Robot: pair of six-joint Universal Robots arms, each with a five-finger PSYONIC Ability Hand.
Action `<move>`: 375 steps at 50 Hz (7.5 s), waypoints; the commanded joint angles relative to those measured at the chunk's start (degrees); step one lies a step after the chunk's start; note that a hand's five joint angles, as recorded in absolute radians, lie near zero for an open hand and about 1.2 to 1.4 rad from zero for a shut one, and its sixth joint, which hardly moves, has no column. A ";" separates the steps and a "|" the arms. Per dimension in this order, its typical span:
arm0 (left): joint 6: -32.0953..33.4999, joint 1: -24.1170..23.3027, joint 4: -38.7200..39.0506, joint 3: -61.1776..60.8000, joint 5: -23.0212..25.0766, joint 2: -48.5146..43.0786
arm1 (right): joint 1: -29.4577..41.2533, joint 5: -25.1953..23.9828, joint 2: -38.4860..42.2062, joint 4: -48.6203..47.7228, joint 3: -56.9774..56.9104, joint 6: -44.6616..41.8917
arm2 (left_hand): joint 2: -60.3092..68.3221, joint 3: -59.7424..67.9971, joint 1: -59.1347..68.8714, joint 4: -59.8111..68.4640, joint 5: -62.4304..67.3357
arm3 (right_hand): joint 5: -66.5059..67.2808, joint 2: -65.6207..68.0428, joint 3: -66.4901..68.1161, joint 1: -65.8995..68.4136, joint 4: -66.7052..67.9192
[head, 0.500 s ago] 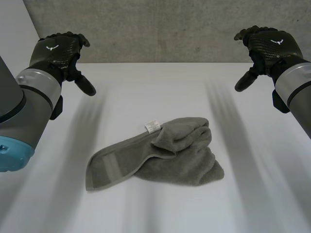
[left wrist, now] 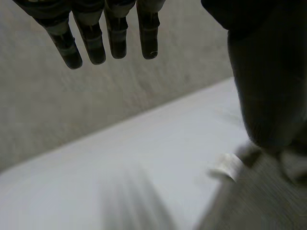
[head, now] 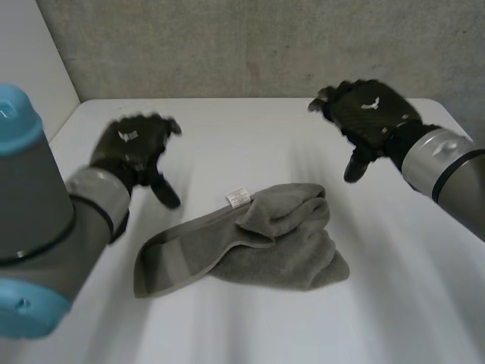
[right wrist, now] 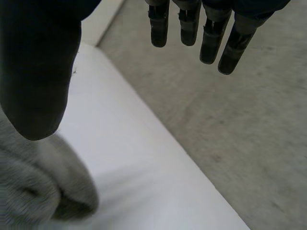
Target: Fold the towel.
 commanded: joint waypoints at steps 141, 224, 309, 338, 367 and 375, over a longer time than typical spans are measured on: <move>13.38 9.55 26.09 -25.51 13.36 -2.63 | -10.92 -5.44 6.12 -13.66 23.93 -6.87 | 65.44 -2.96 65.60 -3.36 65.92 | 28.08 27.13 -2.48 27.93 -4.37; 17.16 5.07 26.00 -14.79 0.62 -14.32 | -24.37 -5.97 -3.02 -7.52 18.92 -5.46 | 34.18 -2.96 34.33 -3.36 34.66 | 66.40 65.45 -2.48 66.25 -4.37; 13.64 16.13 33.90 15.03 14.76 -0.96 | -9.69 -0.16 8.59 -8.04 -29.89 24.52 | 65.44 -2.96 65.60 -3.36 65.92 | 66.40 65.45 -2.48 66.25 -4.37; 13.56 28.80 30.05 -27.09 26.63 17.84 | -26.29 -17.39 -23.29 -8.93 16.99 12.19 | 65.44 -2.96 65.60 -3.36 65.92 | 66.40 65.45 -2.48 66.25 -4.37; 13.91 27.66 23.10 -14.54 31.20 0.38 | -28.59 -18.99 0.39 -4.44 8.91 7.92 | 65.44 -2.96 65.60 -3.36 65.92 | 66.40 65.45 -2.48 66.25 -4.37; 14.00 25.38 23.10 -4.53 31.03 -11.22 | -27.36 -11.95 5.32 -1.72 7.85 1.06 | 65.44 -2.96 65.60 -3.36 65.92 | 66.40 65.45 -2.48 66.25 -4.37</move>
